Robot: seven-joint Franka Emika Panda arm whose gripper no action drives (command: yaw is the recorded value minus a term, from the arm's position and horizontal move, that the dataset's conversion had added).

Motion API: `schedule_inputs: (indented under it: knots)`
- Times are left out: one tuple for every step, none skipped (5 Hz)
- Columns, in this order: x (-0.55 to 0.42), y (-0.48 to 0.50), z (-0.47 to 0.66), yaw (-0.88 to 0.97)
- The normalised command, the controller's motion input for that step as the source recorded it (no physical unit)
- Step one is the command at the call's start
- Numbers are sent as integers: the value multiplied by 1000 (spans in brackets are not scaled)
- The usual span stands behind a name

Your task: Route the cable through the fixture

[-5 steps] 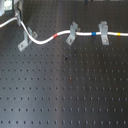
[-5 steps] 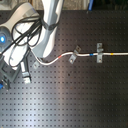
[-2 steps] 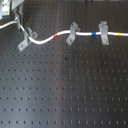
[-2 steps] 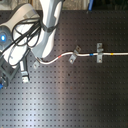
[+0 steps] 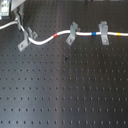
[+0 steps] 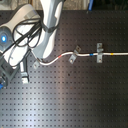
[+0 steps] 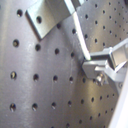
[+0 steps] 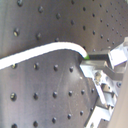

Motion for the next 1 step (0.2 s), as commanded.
schedule_inputs:
  knots:
    - [162,185,128,231]
